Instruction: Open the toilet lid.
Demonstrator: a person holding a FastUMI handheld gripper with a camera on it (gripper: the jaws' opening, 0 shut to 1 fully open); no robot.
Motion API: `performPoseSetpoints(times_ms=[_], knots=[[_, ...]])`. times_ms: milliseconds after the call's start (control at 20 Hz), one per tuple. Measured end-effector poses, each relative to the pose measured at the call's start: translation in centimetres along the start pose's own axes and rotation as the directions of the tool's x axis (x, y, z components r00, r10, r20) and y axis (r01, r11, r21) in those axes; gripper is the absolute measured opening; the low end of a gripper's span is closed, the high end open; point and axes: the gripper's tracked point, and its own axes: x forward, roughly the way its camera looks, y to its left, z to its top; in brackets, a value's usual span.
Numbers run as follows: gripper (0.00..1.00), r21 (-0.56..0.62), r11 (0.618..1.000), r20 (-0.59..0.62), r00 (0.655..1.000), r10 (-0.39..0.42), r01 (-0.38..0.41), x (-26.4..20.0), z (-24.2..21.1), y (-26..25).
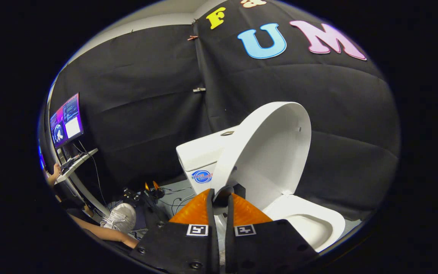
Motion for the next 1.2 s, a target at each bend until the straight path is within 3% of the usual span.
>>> performPoseSetpoints(times_ms=[150,400,500,650,800,1200], knots=[[0.11,-0.053,0.998,0.004,1.000,0.014,-0.013,1.8,0.2,1.6],[0.39,-0.192,0.981,-0.022,0.999,0.035,-0.039,4.5,-0.8,4.5],[0.64,-0.230,0.971,-0.026,0.998,0.056,-0.061,4.5,-1.3,5.8],[1.00,-0.337,0.941,-0.024,0.999,0.025,-0.032,4.3,-2.0,5.6],[0.99,-0.331,0.943,-0.006,1.000,0.023,-0.024,3.6,-1.5,5.7],[0.99,-0.258,0.961,0.139,0.988,-0.070,0.104,0.8,4.0,2.6]])
